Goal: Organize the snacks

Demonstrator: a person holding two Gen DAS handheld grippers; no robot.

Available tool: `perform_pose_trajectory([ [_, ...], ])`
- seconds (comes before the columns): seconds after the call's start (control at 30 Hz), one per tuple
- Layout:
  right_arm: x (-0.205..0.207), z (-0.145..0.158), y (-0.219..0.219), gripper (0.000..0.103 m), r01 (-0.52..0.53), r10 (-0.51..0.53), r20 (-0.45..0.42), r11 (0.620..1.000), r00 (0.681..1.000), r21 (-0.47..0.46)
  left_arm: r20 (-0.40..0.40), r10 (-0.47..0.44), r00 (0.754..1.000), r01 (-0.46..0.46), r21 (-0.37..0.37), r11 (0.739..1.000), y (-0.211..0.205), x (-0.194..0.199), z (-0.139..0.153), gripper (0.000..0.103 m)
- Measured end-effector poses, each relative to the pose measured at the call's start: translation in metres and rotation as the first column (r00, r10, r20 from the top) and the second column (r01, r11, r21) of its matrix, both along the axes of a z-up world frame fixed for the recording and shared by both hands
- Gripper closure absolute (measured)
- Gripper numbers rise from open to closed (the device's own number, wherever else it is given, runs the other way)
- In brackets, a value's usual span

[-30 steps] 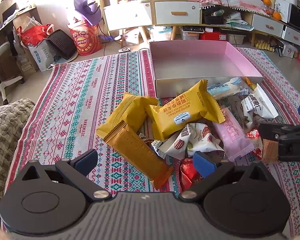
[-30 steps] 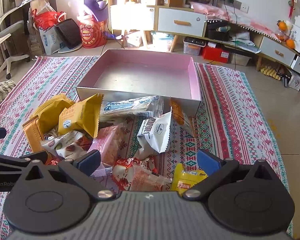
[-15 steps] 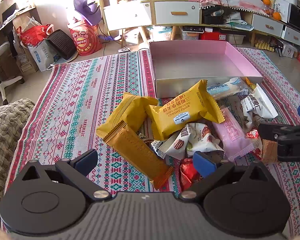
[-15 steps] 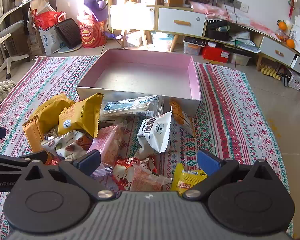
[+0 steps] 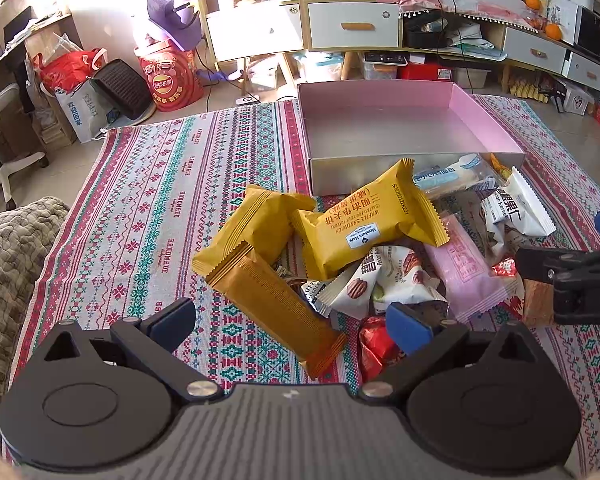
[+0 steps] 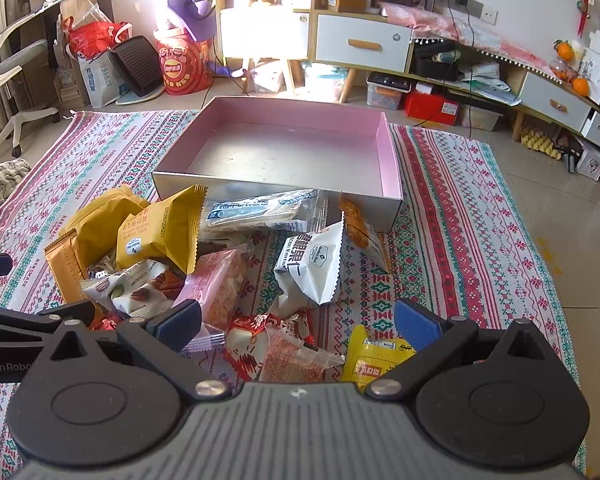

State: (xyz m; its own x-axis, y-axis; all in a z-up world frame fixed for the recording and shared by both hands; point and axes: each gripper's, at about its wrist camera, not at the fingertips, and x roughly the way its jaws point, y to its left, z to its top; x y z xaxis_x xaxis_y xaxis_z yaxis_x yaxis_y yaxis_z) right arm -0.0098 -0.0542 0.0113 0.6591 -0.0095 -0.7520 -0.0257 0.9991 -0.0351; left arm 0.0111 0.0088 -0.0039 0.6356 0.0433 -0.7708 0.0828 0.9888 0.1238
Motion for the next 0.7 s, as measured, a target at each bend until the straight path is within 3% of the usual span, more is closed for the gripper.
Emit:
perform_pose_trajectory([
  [0.7, -0.0003, -0.0019, -0.0028, 0.0, 0.008, -0.008, -0.003, 1.0, 1.0, -0.001, -0.01, -0.01, 1.0, 0.01, 0.0, 1.0, -0.0005, 0.0011, 0.0, 0.0],
])
